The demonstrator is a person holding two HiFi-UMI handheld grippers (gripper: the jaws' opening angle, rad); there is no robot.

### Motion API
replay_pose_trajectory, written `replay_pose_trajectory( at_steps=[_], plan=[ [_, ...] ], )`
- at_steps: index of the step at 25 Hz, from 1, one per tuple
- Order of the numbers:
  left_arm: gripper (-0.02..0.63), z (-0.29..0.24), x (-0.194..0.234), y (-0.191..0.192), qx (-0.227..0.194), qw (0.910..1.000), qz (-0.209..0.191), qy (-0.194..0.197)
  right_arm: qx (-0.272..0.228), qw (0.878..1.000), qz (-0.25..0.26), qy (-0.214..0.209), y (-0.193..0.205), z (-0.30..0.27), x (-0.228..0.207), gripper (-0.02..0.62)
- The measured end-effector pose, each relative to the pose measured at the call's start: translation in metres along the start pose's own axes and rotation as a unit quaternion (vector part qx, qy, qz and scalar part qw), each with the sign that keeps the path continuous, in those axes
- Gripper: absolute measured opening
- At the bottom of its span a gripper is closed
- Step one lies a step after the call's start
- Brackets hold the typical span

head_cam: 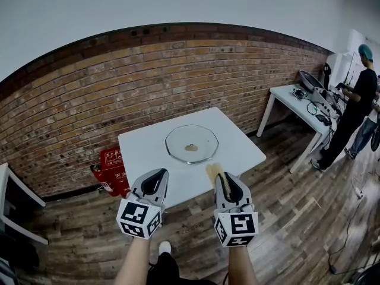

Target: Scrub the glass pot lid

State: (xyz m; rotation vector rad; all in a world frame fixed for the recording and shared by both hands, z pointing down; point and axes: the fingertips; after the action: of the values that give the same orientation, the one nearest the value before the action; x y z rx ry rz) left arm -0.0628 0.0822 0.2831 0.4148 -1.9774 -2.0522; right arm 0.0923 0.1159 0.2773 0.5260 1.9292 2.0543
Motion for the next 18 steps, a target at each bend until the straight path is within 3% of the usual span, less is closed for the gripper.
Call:
replay_pose_trajectory(
  at_steps=[8, 18],
  plan=[
    [0.009, -0.055, 0.043, 0.018, 0.013, 0.9998, 0.012, 0.001, 0.011, 1.000, -0.004, 0.006, 0.016, -0.064, -0.013, 0.057],
    [0.009, -0.133, 0.094, 0.037, 0.031, 0.9988, 0.022, 0.030, 0.024, 0.999, -0.008, 0.029, 0.030, -0.152, -0.030, 0.057]
  ],
)
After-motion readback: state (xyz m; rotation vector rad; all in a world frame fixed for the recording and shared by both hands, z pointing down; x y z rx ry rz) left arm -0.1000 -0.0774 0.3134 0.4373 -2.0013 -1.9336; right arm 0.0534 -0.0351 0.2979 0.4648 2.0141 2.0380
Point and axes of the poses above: the fingertips, and each gripper's own axes: z backward along the fingers, x to its left, y out of its underside, and after that the axes turned 13 degrees about -y, right-handed
